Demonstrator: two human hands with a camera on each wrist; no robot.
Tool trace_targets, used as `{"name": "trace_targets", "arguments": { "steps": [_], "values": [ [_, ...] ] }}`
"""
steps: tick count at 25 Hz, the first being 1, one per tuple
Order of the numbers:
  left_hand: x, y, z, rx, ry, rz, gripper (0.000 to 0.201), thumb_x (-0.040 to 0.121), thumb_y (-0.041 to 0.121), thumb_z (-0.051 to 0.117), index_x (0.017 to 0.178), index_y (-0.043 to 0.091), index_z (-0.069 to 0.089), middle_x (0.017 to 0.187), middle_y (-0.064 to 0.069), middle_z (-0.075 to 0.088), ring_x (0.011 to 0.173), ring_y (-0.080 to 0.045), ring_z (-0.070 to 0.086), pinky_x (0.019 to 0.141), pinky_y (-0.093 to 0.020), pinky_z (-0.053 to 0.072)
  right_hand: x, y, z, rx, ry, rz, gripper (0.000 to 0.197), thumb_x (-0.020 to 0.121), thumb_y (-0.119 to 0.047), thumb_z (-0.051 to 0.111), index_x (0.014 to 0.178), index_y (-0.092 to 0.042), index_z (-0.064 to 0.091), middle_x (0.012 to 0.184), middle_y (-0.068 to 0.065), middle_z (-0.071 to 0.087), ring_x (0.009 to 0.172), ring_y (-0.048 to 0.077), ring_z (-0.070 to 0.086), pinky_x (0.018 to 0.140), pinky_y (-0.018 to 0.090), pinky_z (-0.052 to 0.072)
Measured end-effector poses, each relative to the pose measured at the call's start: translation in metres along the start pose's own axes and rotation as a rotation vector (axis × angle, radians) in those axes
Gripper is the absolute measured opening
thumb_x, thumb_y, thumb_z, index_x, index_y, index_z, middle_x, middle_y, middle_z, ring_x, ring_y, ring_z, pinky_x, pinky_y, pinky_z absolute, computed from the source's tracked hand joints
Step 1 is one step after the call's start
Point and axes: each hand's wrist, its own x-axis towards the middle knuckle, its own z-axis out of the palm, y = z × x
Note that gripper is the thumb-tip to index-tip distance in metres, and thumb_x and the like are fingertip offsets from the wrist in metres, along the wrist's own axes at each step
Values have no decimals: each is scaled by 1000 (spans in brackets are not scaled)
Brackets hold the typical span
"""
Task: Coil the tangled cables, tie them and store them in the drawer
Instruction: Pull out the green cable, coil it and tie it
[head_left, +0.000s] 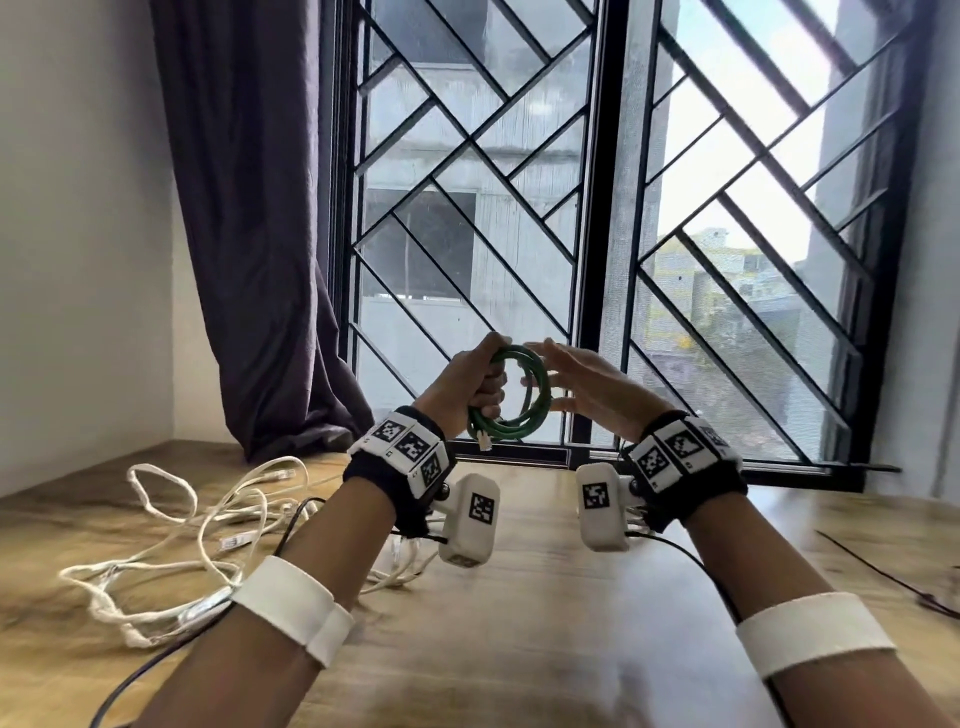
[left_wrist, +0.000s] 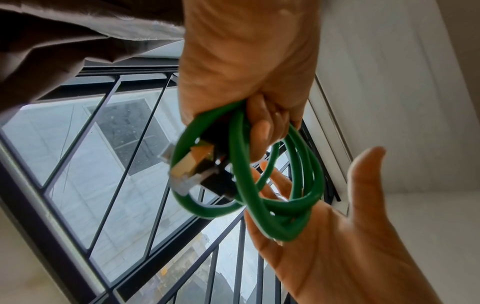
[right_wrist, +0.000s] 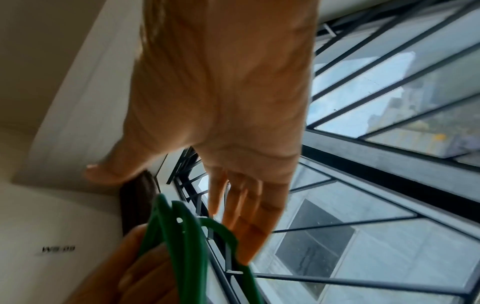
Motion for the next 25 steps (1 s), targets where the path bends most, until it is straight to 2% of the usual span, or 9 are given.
{"name": "trace_targets", "arguments": {
  "steps": [4,7,10,13,16,18,20,23,25],
  "values": [
    [1,-7,5,-10,-12,-29,46,95,35,46,56,20,26,37,9,22,27,-5,18,31,-14,21,4,1,1,-9,78,61,47,84,-44,58,110,-6,66,98,9,70,80,19,67,74,26,55],
    [1,-8,2,2,-27,-19,43,95,41,47,62,16,41,41,8,27,30,-6,25,36,-17,35,5,-2,2,-73,173,43,37,86,-39,61,103,-8,69,89,7,70,68,16,65,64,22,53],
    [-1,-9,-3,-4,-147,-91,41,97,43,42,76,11,56,47,6,34,38,-8,35,48,-23,46,2,1,3,-105,229,30,29,84,-40,64,88,-12,72,78,3,69,60,10,62,64,22,49],
    [-2,-12,1,-87,-232,-183,42,98,45,37,74,12,50,44,8,31,36,-5,32,43,-19,41,-3,5,0,-111,229,64,32,84,-42,63,88,-11,72,76,3,69,59,10,62,64,23,49],
    [-4,-14,17,-133,-167,-189,42,99,43,38,67,15,40,38,10,26,30,-3,25,35,-15,29,-10,-9,-7,-154,190,138,43,89,-51,52,91,-12,70,84,4,71,67,13,66,62,24,52],
    [-5,-17,31,-141,-123,-149,42,99,43,39,66,16,39,38,10,25,30,-3,24,35,-15,28,-19,-19,-19,-166,221,211,56,90,-58,41,96,-9,68,87,3,69,71,15,65,63,25,52],
    [-3,-23,56,-162,-107,-115,42,99,43,38,66,16,40,38,10,25,30,-4,24,35,-15,30,-36,-22,-40,-254,291,325,57,94,-54,38,104,-5,66,89,5,67,72,17,62,61,26,50],
    [6,-36,107,-234,-98,-94,44,100,42,35,65,16,37,35,10,25,27,-4,23,34,-13,31,-69,-12,-103,-575,253,585,28,97,-25,49,95,0,62,81,11,62,53,13,56,46,19,44],
    [12,-48,148,-274,-106,-91,44,101,40,35,65,16,37,35,10,25,27,-4,23,34,-13,30,-105,-4,-149,-838,200,739,22,89,-12,59,96,8,64,79,14,63,49,14,55,45,18,43]
  ]
}}
